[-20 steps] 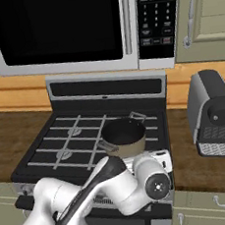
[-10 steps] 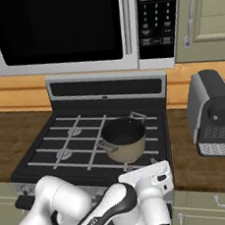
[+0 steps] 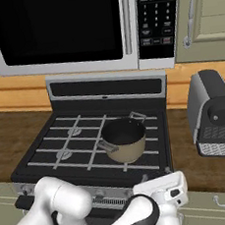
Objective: Turn off the front right burner of the stove.
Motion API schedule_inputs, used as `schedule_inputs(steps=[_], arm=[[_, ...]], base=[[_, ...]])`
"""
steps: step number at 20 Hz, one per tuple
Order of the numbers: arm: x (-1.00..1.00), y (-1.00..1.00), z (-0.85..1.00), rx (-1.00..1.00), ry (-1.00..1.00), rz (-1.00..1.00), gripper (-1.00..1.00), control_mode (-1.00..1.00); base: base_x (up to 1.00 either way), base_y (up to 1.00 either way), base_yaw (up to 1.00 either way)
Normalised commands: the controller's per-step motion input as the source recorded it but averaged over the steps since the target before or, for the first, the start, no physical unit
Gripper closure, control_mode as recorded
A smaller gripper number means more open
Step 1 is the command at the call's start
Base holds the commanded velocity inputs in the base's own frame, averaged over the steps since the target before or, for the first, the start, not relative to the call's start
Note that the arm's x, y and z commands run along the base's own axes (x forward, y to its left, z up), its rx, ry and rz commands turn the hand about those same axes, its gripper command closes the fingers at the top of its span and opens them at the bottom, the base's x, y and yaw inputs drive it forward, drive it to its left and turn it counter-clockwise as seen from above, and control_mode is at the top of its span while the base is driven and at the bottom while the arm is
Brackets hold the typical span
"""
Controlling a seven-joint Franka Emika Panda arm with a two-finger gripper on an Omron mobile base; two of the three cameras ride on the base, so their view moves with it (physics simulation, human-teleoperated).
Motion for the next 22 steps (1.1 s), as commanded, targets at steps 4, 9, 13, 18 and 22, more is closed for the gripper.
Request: schedule_inputs(steps=[4,9,13,18,22], arm=[[-0.26,-0.34,-0.12,-0.14,0.02,0.0,-1.0,-1.0],[-0.21,-0.12,-0.39,-0.13,0.02,0.0,-1.0,-1.0],[-0.05,0.05,-0.44,-0.13,0.01,0.0,-1.0,-1.0],[0.0,0.27,-0.35,-0.14,0.0,0.0,-1.0,-1.0],[0.0,0.33,-0.12,-0.08,0.0,0.0,-1.0,-1.0]], base=[[0.0,0.0,0.0],[0.0,0.0,0.0],[0.0,0.0,0.0],[0.0,0.0,0.0],[0.0,0.0,0.0]])
